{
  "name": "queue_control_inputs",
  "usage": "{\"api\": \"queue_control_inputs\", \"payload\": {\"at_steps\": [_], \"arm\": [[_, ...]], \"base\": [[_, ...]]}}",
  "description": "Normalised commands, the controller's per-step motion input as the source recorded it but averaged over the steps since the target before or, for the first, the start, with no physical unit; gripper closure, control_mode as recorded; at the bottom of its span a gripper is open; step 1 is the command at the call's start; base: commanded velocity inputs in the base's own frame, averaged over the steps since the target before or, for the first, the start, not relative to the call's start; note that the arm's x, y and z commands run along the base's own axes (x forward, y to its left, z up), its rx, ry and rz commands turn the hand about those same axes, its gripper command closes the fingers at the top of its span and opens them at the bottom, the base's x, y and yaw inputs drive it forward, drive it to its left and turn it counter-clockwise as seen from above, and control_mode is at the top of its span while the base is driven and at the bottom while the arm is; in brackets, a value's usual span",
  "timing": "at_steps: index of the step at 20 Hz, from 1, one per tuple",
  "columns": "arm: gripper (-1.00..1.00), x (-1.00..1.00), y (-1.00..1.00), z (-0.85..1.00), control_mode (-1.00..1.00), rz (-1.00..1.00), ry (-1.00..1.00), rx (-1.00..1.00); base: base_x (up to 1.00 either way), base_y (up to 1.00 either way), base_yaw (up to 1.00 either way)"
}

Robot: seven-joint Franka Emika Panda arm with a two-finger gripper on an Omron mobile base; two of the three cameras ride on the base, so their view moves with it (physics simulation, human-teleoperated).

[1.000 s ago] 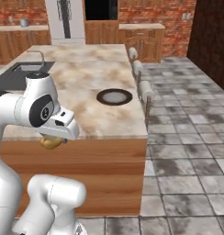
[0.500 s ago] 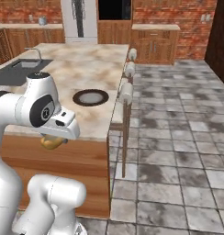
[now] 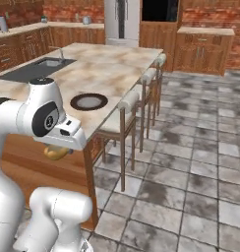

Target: Move the hot dog bun to the plate on the dining table and place the condiment next to that plate. Then navigate to the fridge and take the sausage and place it on the plate as well.

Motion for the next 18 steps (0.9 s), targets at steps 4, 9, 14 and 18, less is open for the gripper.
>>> {"api": "queue_control_inputs", "payload": {"at_steps": [4,9,14,18], "arm": [[1.0,0.0,0.0,0.0,1.0,0.0,0.0,0.0],[1.0,0.0,0.0,0.0,1.0,0.0,0.0,0.0],[1.0,0.0,0.0,0.0,1.0,0.0,0.0,0.0],[1.0,0.0,0.0,0.0,1.0,0.0,0.0,0.0]], "base": [[0.32,-0.86,0.54],[0.46,-0.71,0.57],[0.46,-0.74,0.56],[0.45,-0.83,0.54]]}}
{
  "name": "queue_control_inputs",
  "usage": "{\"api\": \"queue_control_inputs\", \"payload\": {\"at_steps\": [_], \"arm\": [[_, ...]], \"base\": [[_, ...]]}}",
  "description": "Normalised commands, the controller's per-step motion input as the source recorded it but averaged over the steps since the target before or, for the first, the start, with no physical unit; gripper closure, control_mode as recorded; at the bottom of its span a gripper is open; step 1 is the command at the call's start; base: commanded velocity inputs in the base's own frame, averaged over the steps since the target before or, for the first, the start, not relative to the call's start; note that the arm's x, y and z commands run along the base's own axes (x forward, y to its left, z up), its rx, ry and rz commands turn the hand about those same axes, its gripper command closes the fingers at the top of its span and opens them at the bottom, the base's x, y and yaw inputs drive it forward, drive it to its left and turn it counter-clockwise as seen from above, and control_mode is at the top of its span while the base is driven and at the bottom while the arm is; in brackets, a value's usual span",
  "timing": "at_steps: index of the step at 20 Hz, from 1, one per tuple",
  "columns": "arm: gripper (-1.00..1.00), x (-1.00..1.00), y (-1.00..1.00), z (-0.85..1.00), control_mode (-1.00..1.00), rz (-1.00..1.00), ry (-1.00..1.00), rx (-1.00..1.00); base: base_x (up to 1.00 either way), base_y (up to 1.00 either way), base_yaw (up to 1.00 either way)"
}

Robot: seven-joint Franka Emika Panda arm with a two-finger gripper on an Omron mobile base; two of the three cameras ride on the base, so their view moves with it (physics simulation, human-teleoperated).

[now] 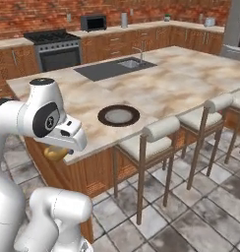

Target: Move the hot dog bun to the plate on the dining table and place the condiment next to that plate. Then navigate to the fridge and take the sausage and place it on the plate as well.

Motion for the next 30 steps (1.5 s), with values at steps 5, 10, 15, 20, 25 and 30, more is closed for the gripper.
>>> {"api": "queue_control_inputs", "payload": {"at_steps": [5,10,15,20,25,30], "arm": [[1.0,0.0,0.0,0.0,1.0,0.0,0.0,0.0],[1.0,0.0,0.0,0.0,1.0,0.0,0.0,0.0],[1.0,0.0,0.0,0.0,1.0,0.0,0.0,0.0],[1.0,0.0,0.0,0.0,1.0,0.0,0.0,0.0],[1.0,0.38,-0.23,-0.06,-1.0,0.18,0.0,0.03],[1.0,0.95,0.02,-0.29,-1.0,0.11,0.0,0.0]], "base": [[0.39,-0.91,0.52],[0.33,-0.89,0.53],[0.16,-0.93,0.52],[0.16,-0.94,0.52],[0.21,-0.3,0.17],[0.0,0.0,0.0]]}}
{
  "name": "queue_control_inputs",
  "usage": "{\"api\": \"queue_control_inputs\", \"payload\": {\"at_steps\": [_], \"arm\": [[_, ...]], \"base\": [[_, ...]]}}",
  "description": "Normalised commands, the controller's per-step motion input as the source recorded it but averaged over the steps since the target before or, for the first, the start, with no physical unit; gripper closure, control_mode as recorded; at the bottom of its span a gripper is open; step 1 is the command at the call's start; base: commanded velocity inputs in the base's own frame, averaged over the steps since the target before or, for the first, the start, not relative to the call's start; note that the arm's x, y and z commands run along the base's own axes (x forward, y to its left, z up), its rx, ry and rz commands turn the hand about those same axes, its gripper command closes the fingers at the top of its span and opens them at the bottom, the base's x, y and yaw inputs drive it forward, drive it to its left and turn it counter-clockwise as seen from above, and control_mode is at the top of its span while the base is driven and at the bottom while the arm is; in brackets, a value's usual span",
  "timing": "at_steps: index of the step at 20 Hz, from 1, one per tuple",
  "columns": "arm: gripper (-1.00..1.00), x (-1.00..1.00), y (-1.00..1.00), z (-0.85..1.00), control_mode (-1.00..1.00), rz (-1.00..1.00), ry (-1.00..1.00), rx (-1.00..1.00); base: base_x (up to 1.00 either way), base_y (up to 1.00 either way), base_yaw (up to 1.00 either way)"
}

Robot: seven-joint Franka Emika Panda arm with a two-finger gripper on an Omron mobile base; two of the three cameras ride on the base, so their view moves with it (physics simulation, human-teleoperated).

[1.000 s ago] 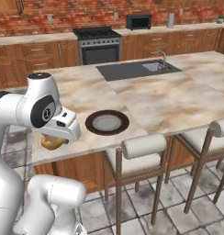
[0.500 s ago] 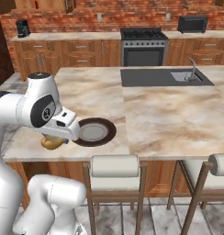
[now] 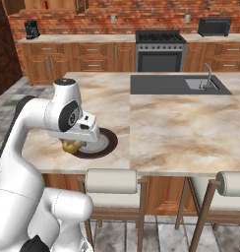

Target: Move the hot dog bun to the plate on the dining table and place the condiment next to that plate. Then navigate to the fridge and take the sausage and place it on the plate as well.

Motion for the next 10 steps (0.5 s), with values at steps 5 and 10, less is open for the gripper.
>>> {"api": "queue_control_inputs", "payload": {"at_steps": [5,10], "arm": [[1.0,0.81,0.22,-0.39,-1.0,0.0,0.0,0.0],[1.0,0.77,0.0,-0.57,-1.0,0.0,-0.02,0.0]], "base": [[0.0,0.0,0.0],[0.0,0.0,0.0]]}}
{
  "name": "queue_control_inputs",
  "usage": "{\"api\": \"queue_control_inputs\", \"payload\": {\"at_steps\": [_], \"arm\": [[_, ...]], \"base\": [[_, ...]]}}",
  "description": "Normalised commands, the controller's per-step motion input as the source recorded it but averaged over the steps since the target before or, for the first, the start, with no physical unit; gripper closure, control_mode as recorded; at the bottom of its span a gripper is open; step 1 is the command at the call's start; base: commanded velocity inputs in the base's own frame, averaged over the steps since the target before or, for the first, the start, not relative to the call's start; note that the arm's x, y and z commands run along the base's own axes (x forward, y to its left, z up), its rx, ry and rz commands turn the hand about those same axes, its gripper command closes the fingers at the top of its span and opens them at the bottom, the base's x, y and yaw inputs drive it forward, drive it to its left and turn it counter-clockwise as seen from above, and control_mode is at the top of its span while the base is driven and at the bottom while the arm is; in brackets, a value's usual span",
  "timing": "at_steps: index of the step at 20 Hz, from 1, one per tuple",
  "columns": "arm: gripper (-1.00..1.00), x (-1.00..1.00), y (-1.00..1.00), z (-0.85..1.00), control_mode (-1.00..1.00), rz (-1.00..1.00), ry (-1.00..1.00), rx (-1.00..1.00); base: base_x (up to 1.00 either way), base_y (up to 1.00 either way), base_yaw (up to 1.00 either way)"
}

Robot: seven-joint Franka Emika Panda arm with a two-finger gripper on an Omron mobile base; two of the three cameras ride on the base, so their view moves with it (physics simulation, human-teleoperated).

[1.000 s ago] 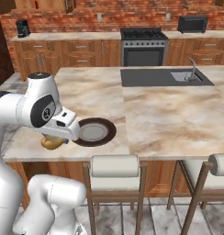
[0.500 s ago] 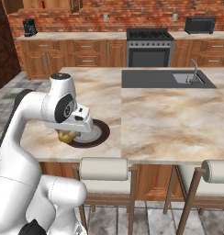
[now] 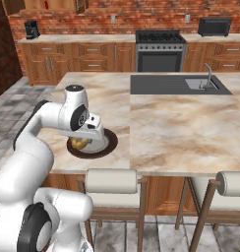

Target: Move the hot dog bun to the plate on the dining table and place the condiment next to that plate. Then navigate to the fridge and take the sausage and place it on the plate as well.

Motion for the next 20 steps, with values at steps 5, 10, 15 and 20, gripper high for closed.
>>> {"api": "queue_control_inputs", "payload": {"at_steps": [5,10,15,20], "arm": [[1.0,0.77,0.0,-0.58,-1.0,0.0,0.0,0.0],[1.0,0.72,0.0,-0.44,-1.0,0.0,0.0,0.0],[1.0,0.68,0.0,-0.33,-1.0,0.0,-0.01,0.0],[1.0,0.54,0.0,-0.35,-1.0,0.0,0.0,0.0]], "base": [[0.0,0.0,0.0],[0.0,0.0,0.0],[0.0,0.0,0.0],[0.0,0.0,0.0]]}}
